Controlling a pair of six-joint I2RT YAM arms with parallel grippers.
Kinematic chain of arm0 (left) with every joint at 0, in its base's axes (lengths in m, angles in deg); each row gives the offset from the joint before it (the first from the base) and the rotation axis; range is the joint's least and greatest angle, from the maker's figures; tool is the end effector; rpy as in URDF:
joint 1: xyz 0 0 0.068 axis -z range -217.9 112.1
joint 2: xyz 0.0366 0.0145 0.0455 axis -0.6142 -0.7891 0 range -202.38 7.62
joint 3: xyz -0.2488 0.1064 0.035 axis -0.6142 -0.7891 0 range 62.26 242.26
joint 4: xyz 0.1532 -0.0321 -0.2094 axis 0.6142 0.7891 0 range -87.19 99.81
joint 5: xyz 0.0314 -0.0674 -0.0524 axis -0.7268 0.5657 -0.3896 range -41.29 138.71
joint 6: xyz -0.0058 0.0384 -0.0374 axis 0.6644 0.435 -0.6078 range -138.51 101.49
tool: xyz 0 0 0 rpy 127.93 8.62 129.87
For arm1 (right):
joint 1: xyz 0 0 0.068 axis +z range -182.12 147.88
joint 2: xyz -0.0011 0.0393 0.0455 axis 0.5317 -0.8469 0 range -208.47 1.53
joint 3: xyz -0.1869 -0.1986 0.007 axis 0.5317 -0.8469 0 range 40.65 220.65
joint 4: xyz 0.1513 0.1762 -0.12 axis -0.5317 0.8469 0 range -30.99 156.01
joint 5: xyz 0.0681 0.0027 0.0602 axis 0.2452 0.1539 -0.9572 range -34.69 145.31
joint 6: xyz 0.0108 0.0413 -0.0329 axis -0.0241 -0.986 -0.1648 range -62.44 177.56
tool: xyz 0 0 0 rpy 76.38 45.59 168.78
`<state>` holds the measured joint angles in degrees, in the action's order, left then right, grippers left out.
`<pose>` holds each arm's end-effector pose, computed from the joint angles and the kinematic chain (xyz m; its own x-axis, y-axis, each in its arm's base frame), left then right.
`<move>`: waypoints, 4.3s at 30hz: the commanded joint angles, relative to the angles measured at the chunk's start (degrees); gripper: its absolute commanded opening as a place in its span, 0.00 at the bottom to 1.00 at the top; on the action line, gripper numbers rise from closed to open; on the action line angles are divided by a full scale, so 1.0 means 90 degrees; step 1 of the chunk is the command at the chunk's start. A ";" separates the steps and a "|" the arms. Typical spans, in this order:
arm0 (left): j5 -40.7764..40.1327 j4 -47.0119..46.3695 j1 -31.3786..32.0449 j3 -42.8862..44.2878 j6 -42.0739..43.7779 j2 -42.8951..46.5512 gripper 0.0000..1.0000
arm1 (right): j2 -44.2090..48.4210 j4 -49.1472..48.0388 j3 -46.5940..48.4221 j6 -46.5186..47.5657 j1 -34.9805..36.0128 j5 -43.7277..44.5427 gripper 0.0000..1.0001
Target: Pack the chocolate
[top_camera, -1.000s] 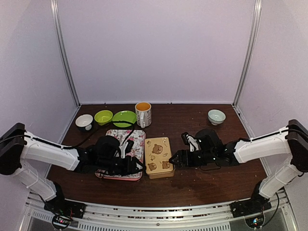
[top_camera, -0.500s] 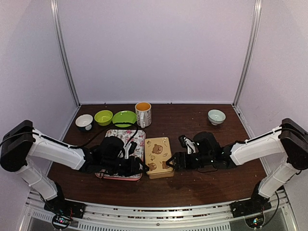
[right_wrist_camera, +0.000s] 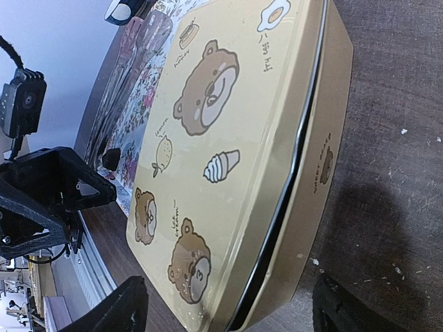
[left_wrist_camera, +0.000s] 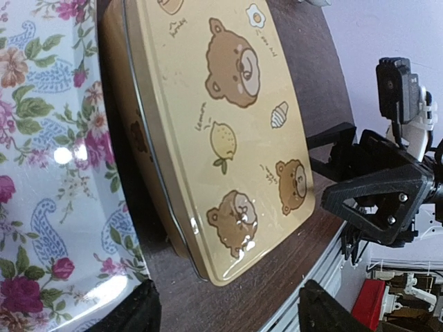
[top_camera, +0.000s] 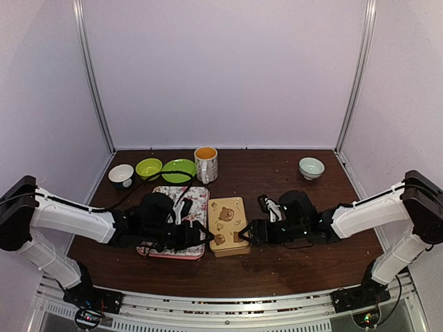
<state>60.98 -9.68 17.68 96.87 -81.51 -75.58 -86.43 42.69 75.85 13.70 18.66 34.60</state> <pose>0.1541 -0.2383 0.1675 -0.9559 -0.1454 -0.2552 0.1131 0.6195 -0.7768 0.1755 0.2348 0.1549 -0.8976 -0.0748 -0.4345 -0.3920 0.5863 0.7089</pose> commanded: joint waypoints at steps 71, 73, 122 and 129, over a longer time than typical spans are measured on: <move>0.0062 0.0784 -0.0521 0.1280 0.1098 -0.1102 0.34 | -0.0112 0.0351 0.0328 0.0353 -0.0415 0.0039 0.66; -0.0036 0.0932 -0.0520 0.1337 0.1170 -0.1037 0.40 | -0.0013 0.0589 0.0493 0.0603 -0.0651 0.0005 0.73; 0.1867 0.0804 -0.1789 0.3344 0.2502 -0.3093 0.31 | -0.2865 -0.1442 0.2222 0.1364 -0.1996 -0.3565 0.54; 0.2249 0.0531 -0.1631 0.3303 0.2504 -0.3186 0.31 | -0.2055 -0.1792 0.1095 0.1146 -0.1970 -0.3205 0.48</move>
<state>78.77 -1.36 2.09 125.61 -60.37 -103.32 -109.10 30.69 89.95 26.01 0.17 5.21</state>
